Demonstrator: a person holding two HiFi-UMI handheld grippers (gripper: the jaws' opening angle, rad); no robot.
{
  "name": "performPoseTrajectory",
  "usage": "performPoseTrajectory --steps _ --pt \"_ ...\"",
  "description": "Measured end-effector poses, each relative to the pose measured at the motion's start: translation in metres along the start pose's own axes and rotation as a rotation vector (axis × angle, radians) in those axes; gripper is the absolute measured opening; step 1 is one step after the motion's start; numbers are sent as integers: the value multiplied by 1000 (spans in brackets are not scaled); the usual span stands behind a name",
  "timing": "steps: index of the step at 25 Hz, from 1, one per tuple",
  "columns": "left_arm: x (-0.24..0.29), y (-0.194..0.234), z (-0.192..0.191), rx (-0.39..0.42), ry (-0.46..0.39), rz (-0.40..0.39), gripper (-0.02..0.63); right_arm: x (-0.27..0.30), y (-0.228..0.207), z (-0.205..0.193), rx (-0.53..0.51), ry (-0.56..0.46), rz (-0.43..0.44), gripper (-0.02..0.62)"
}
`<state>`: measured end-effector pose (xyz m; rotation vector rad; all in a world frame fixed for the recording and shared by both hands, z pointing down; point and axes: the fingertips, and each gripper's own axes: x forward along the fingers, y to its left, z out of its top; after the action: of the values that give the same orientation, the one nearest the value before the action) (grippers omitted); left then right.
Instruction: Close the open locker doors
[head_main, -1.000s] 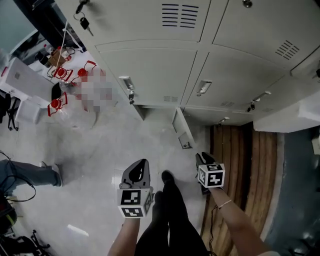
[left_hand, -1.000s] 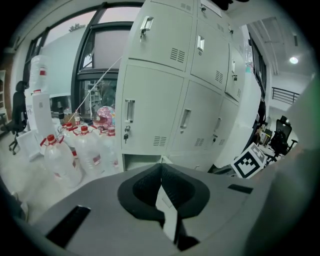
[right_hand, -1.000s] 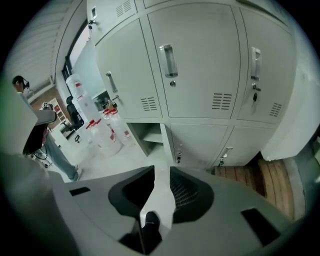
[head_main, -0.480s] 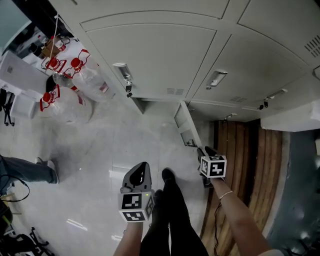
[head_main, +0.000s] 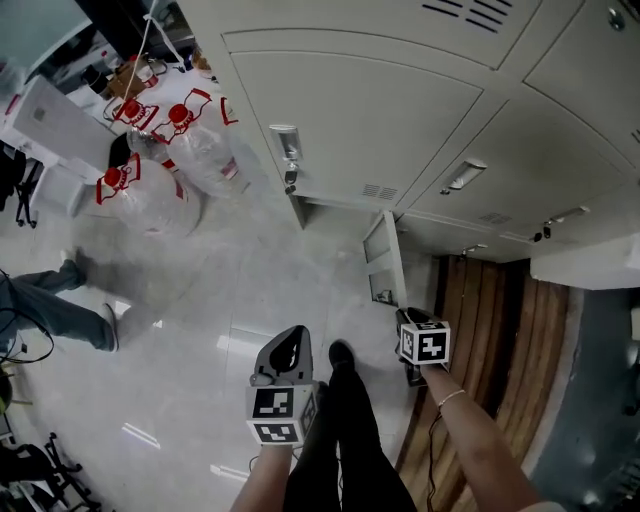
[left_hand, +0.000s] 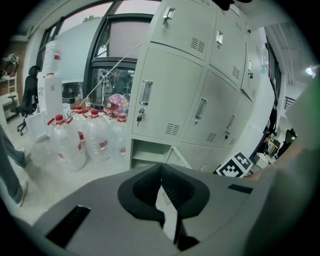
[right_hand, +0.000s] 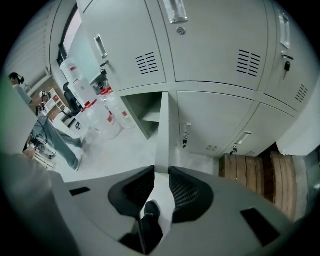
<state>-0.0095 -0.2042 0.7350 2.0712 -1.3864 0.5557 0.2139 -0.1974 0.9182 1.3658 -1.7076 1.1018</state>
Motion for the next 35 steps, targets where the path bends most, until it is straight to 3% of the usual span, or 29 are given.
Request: performPoseTrajectory --steps 11,19,23,35 --pt "-17 61 12 -95 -45 97 20 31 95 14 -18 40 95 112" --pt "-21 109 15 -145 -51 155 20 59 160 43 -88 50 162 127" --pt "-16 129 17 -166 -44 172 20 75 182 59 -148 52 179 109" --pt "4 177 24 -222 -48 223 20 115 229 112 -151 37 244 106"
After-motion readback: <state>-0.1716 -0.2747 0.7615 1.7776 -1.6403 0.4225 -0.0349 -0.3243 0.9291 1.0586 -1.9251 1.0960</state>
